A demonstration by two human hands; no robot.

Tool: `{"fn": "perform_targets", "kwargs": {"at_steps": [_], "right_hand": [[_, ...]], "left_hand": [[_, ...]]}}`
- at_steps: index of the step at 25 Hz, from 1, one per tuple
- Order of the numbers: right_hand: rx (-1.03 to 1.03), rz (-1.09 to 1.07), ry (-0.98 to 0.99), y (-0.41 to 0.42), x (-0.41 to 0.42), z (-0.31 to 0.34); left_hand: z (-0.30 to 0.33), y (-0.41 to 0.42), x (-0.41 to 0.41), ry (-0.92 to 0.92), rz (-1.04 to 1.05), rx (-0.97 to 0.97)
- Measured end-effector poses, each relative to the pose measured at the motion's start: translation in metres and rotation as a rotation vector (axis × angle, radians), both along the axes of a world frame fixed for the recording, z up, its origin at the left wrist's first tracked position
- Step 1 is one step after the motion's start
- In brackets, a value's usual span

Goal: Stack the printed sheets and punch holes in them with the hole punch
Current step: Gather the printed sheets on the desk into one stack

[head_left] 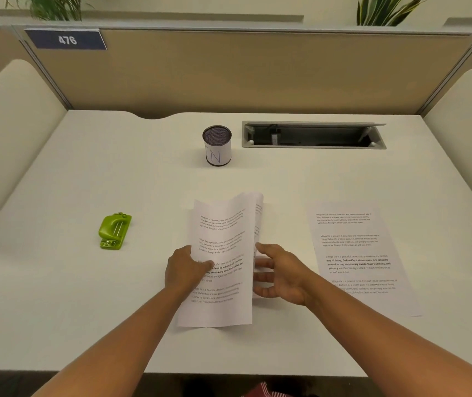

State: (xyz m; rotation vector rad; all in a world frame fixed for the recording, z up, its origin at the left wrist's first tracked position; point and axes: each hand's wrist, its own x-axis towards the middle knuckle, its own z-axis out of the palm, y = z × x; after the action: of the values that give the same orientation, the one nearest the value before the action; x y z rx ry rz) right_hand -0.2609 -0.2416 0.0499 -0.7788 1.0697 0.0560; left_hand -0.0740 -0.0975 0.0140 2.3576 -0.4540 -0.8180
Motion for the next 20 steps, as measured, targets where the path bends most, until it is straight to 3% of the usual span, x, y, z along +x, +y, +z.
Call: {"fn": "perform_targets", "kwargs": {"at_steps": [3, 7, 9, 16, 20], "right_hand": [[0.071, 0.018, -0.041, 0.003, 0.001, 0.002], [-0.015, -0.087, -0.103, 0.003, 0.006, -0.004], [-0.135, -0.129, -0.053, -0.004, 0.003, -0.007], [-0.643, 0.090, 0.325, -0.032, -0.022, -0.020], [-0.775, 0.041, 0.249, -0.051, -0.034, -0.008]], "left_hand": [[0.000, 0.000, -0.001, -0.016, -0.010, 0.002], [0.000, 0.001, -0.001, -0.021, -0.014, 0.008], [-0.001, 0.001, -0.002, -0.027, -0.021, 0.011], [-0.008, 0.005, 0.009, 0.072, -0.011, -0.093], [-0.003, 0.017, 0.036, 0.035, 0.015, -0.111]]}}
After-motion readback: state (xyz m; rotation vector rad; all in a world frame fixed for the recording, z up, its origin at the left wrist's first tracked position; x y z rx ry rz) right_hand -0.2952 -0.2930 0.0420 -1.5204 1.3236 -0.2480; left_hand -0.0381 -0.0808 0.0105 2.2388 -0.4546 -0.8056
